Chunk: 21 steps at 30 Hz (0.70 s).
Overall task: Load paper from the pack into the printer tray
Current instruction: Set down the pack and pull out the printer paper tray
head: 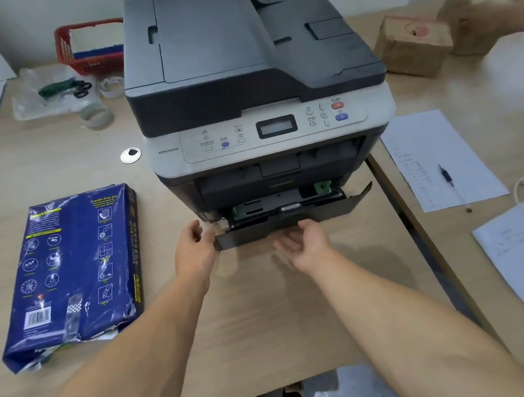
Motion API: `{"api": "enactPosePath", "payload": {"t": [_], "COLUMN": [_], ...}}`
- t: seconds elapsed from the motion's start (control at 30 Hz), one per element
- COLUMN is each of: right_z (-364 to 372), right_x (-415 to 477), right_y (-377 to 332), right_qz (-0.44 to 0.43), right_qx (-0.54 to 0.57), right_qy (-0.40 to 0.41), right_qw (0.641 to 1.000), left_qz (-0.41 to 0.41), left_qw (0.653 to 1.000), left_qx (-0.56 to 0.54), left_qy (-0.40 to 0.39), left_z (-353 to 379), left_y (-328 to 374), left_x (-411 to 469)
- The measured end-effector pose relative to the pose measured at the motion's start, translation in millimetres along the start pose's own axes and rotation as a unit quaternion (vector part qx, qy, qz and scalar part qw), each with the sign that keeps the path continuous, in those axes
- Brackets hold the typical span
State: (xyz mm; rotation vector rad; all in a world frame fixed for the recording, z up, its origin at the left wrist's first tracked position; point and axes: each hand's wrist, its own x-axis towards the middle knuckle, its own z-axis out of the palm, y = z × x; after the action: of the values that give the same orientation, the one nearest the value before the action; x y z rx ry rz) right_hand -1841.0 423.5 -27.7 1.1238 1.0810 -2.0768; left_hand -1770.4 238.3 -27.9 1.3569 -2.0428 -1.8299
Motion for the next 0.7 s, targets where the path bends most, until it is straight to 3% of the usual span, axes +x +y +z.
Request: {"api": "enactPosePath", "payload": {"t": [0.07, 0.13, 0.2, 0.27, 0.43, 0.7], "right_z": [-7, -17, -28, -37, -46, -46], "right_x": [-8, -16, -17, -13, 5, 28], "right_y": [-8, -19, -36, -54, -81, -92], "right_qz": [-0.05, -0.153, -0.25, -0.28, -0.263, -0.263], "right_qx": [-0.088, -0.186, -0.276, -0.318, -0.337, -0.258], "right_qy": [0.094, 0.188, 0.227, 0.224, 0.177, 0.157], "right_qw": [0.99, 0.952, 0.9, 0.877, 0.887, 0.916], "left_qz": [-0.002, -0.006, -0.008, -0.006, -0.003, -0.031], "left_qw": [0.999, 0.999, 0.999, 0.999, 0.999, 0.997], "left_qx": [0.033, 0.045, 0.046, 0.042, 0.017, -0.066], "left_qy": [-0.01, -0.016, -0.023, -0.028, -0.04, -0.032], "left_z": [-3, -6, -8, -10, -10, 3], "left_y": [1, 4, 5, 1, -14, -12], "left_x": [-2, -3, -1, 0, -7, -17]}}
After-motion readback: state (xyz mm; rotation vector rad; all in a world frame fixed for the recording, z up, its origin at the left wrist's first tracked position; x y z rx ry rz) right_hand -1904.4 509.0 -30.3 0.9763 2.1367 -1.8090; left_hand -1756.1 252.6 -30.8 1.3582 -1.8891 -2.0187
